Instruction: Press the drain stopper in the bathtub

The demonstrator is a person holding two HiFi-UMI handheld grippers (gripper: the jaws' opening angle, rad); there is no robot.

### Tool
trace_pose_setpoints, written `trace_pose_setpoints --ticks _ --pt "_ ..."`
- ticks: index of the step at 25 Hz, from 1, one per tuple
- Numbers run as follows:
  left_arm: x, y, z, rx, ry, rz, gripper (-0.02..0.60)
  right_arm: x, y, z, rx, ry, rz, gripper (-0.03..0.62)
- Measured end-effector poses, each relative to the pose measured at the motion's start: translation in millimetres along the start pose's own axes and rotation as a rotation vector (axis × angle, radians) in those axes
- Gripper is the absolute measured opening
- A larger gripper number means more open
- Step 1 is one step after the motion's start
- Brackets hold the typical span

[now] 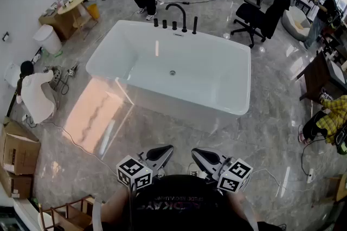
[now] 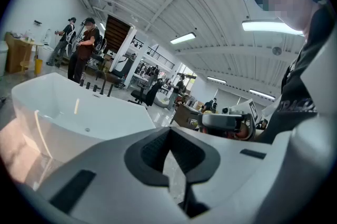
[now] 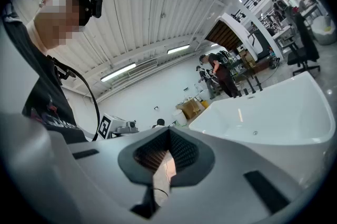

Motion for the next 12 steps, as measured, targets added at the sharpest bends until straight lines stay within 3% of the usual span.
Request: trace_pose_setpoints --ticks 12 --pt "6.9 4.3 -2.8 0.002 0.004 -0.003 0.009 8.1 -3.2 -4.8 0.010 -0.001 0.009 0.015"
Point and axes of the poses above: the fingertips, and each gripper's own axes: z backward along the fingers, y to its left, x out of its top, the point moved 7 cm from there along z, backward along the fingers, and after that the axes turned 1 degree about x, right-handed, at the moved point
